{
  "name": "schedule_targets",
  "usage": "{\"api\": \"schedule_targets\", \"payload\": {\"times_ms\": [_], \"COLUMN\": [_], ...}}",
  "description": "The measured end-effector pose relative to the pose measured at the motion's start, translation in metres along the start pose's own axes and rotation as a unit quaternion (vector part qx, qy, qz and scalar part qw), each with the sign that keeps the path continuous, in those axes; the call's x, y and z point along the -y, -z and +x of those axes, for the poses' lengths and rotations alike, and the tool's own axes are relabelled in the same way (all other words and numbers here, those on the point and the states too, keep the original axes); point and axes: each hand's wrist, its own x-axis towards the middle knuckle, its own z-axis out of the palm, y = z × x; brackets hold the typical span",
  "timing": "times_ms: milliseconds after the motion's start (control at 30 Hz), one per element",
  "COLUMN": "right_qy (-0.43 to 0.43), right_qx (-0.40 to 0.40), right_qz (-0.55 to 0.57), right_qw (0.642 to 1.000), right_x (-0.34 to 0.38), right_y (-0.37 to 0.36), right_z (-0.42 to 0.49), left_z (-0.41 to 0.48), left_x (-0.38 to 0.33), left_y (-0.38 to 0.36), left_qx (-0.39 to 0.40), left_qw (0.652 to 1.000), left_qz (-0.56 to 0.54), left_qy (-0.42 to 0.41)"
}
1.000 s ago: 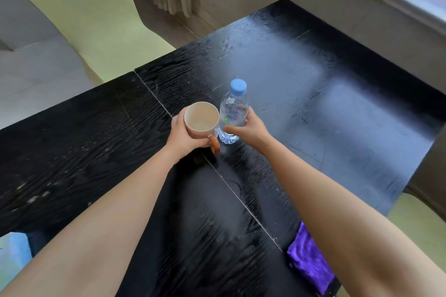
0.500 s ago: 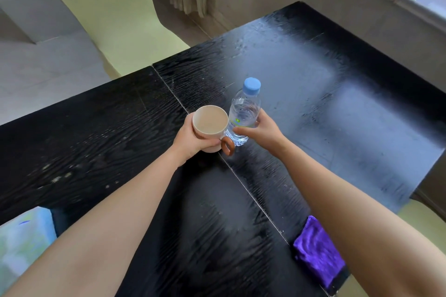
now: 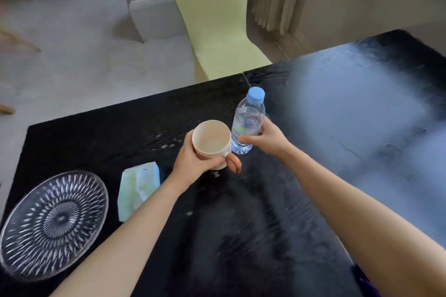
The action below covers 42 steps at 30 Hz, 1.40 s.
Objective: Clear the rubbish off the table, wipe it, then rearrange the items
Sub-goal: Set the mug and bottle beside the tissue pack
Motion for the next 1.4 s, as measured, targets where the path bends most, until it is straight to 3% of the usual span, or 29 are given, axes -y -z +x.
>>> {"api": "schedule_targets", "payload": {"times_ms": [300, 500, 633, 900, 1000, 1067, 1133, 1233, 1300, 1400], "right_qy": [0.0, -0.025, -0.03, -0.057, -0.077, -0.038, -0.044, -0.056, -0.026, 0.019], "right_qx": [0.093, 0.067, 0.059, 0.133, 0.046, 0.017, 0.109, 0.282, 0.267, 0.198], "right_qz": [-0.04, -0.092, -0.077, -0.089, -0.208, -0.27, -0.244, -0.269, -0.314, -0.309], "right_qw": [0.995, 0.993, 0.995, 0.986, 0.974, 0.962, 0.963, 0.919, 0.911, 0.93], "right_x": [0.027, 0.027, 0.026, 0.023, 0.022, 0.022, 0.019, 0.012, 0.003, -0.008], "right_y": [-0.138, -0.173, -0.169, -0.145, -0.126, -0.112, -0.099, -0.086, -0.085, -0.086], "right_z": [0.002, -0.002, -0.002, 0.007, -0.005, -0.023, -0.048, -0.076, -0.081, -0.08], "left_z": [-0.11, -0.142, -0.145, -0.139, -0.129, -0.12, -0.112, -0.102, -0.097, -0.094], "left_x": [0.047, 0.063, 0.068, 0.063, 0.057, 0.055, 0.055, 0.056, 0.058, 0.064], "left_y": [0.081, 0.084, 0.082, 0.059, 0.046, 0.037, 0.027, 0.011, -0.001, -0.016], "left_qx": [-0.154, -0.16, -0.146, -0.149, -0.162, -0.176, -0.19, -0.223, -0.247, -0.273], "left_qw": [0.986, 0.983, 0.985, 0.985, 0.982, 0.98, 0.978, 0.971, 0.966, 0.959], "left_qz": [-0.033, -0.019, -0.011, -0.008, -0.021, -0.025, -0.024, -0.008, -0.008, -0.019], "left_qy": [0.054, 0.087, 0.091, 0.089, 0.089, 0.086, 0.083, 0.081, 0.076, 0.074]}}
